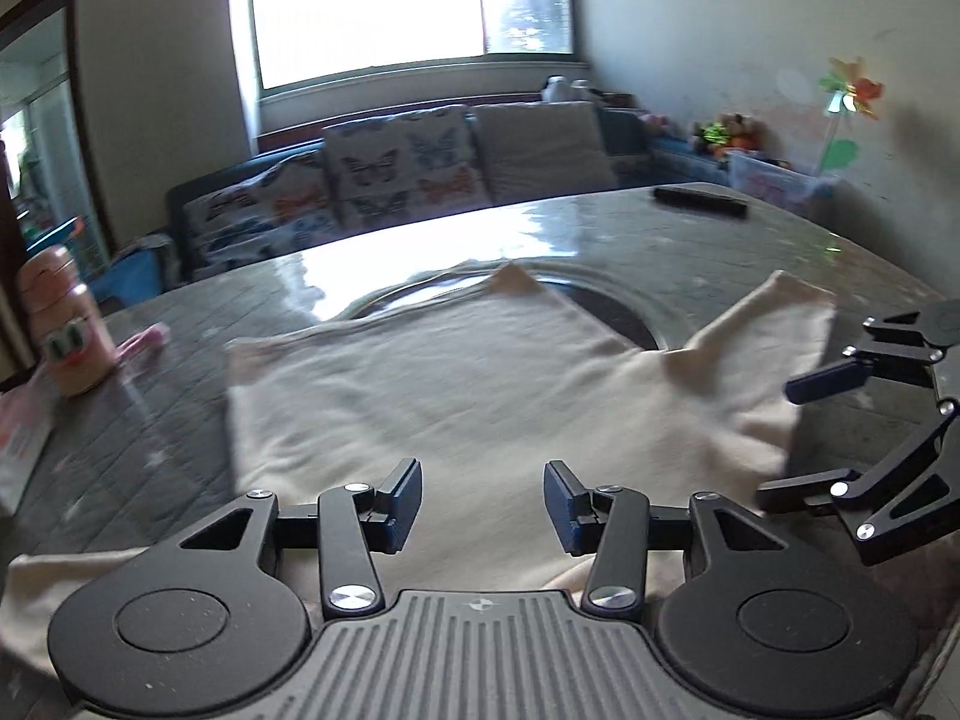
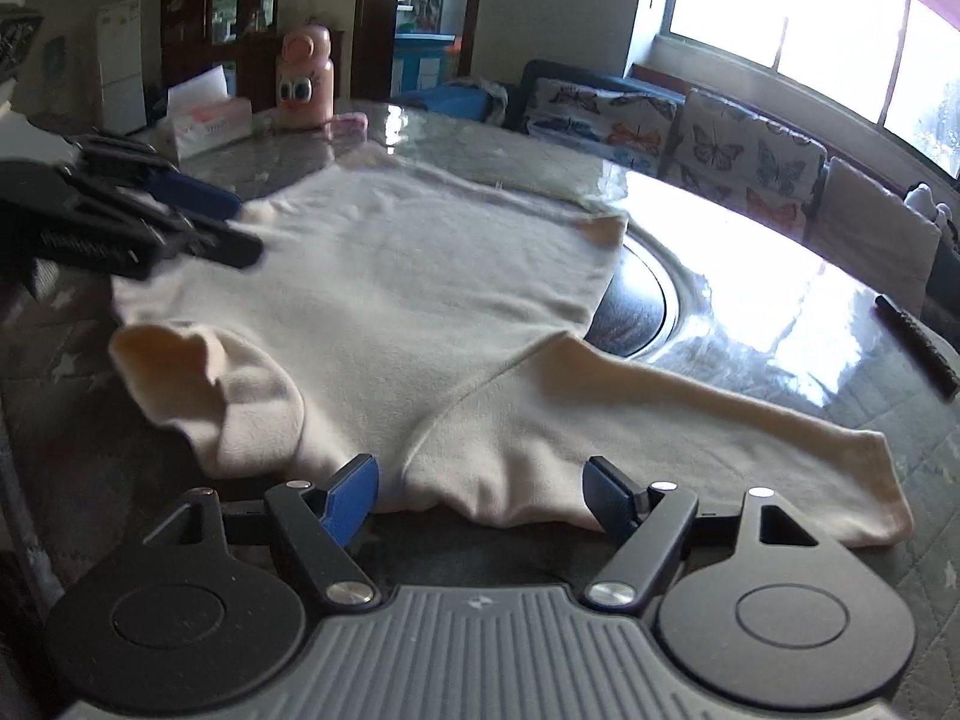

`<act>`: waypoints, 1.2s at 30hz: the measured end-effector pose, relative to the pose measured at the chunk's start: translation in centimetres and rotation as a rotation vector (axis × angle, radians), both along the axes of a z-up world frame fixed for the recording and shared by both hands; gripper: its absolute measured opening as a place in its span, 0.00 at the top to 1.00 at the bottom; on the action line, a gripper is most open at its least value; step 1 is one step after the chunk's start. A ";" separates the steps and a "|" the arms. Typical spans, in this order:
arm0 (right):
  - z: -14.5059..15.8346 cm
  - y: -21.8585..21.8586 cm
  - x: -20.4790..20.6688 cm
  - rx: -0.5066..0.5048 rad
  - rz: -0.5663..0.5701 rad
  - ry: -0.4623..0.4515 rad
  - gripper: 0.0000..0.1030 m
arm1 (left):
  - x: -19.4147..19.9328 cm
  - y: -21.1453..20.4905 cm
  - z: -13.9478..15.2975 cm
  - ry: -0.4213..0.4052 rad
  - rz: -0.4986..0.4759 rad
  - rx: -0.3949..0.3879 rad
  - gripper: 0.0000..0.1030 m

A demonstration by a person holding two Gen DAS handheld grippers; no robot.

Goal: Fold clothes

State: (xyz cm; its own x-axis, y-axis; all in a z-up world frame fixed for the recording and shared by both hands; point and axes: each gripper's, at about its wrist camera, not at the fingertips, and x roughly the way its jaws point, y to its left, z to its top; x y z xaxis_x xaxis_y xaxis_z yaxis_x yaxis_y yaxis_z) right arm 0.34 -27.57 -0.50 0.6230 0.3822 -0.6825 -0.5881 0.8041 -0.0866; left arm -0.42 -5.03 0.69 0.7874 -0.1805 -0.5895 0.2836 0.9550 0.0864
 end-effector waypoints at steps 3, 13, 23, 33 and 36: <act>0.9 -1.3 0.3 0.064 -0.045 0.011 0.25 | 0.5 -1.5 -0.1 0.003 -0.039 -0.003 0.52; -0.9 -4.8 2.2 -0.007 -0.221 0.003 0.26 | 1.1 -6.6 -2.3 0.051 -0.172 0.026 0.52; 0.0 -10.0 3.8 0.058 -0.384 -0.009 0.28 | 0.9 -7.2 -2.7 0.072 -0.202 0.052 0.51; -1.5 -17.7 8.2 0.171 -0.658 0.042 0.53 | 1.5 -7.6 -2.2 0.062 -0.186 0.048 0.51; -1.5 -17.6 8.7 0.187 -0.659 0.026 0.72 | 1.7 -7.7 -2.4 0.069 -0.182 0.055 0.51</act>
State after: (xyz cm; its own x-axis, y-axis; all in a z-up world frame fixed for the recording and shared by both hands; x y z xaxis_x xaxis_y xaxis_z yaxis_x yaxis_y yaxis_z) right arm 9.04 -45.20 -2.01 0.7501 0.0417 -0.6600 0.0295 0.9949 0.0964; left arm 1.23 -12.78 -1.69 0.7020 -0.2827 -0.6537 0.4584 0.8818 0.1110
